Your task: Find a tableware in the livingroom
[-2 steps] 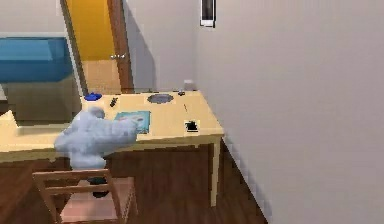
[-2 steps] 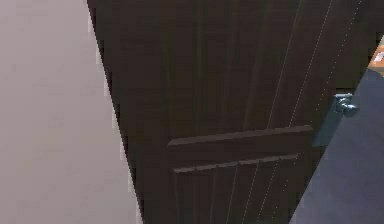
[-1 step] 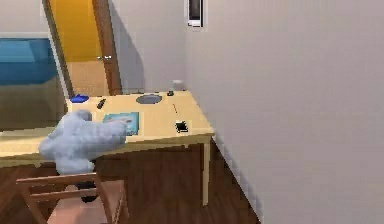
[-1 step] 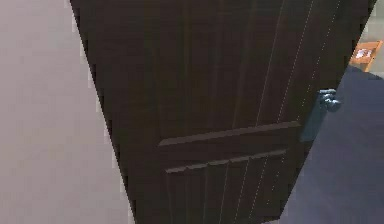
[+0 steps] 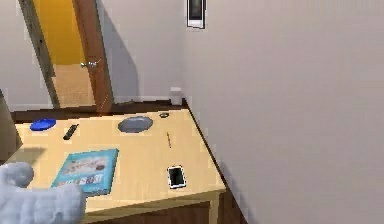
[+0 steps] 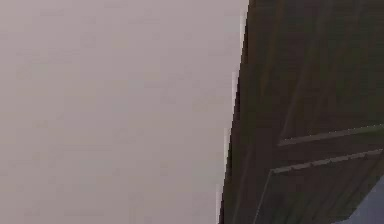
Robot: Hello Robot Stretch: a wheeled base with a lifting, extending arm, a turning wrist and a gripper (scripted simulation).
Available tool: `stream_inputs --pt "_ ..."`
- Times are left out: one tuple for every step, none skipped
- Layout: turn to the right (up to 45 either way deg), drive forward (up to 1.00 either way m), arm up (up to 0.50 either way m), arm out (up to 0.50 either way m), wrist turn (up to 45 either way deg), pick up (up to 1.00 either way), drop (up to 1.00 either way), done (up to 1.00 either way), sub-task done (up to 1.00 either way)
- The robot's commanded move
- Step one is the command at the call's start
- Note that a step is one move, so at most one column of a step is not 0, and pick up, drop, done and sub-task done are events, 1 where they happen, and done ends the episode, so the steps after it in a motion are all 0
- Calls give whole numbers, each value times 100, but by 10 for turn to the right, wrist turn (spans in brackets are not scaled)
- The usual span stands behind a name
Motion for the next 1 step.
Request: stream_inputs --pt "-150 0 0 0 0 0 0 0 0"
